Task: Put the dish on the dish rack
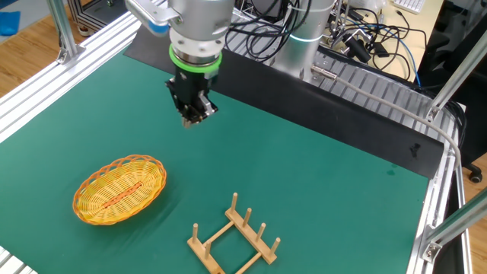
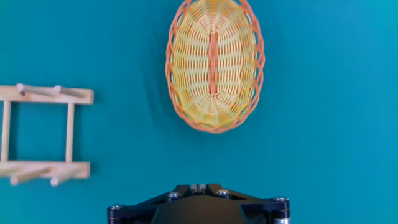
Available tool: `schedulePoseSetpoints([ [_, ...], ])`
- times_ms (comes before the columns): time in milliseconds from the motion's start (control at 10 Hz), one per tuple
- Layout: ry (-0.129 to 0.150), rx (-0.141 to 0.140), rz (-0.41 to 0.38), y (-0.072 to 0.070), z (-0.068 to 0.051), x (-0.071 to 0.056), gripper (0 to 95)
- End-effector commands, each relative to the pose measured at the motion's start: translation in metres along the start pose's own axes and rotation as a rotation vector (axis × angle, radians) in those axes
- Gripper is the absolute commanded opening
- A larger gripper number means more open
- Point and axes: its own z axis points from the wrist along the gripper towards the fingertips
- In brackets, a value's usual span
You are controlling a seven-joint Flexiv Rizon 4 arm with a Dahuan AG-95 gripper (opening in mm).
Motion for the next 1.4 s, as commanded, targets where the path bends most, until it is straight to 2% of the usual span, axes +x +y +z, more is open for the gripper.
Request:
schedulePoseSetpoints([
  [100, 0.015, -0.009, -0.034, -0.011, -0.002, -0.018, 0.0],
  [300, 0.010, -0.010, -0.073, -0.028, -0.001, -0.027, 0.0],
  [400, 0.010, -0.010, -0.088, -0.032, -0.001, -0.030, 0.0],
  [900, 0.019, -0.026, -0.094, -0.033, -0.001, -0.030, 0.0],
  [1200, 0.011, -0.029, -0.092, -0.033, -0.001, -0.030, 0.0],
  [1400, 0.020, -0.043, -0.078, -0.033, -0.001, -0.030, 0.0],
])
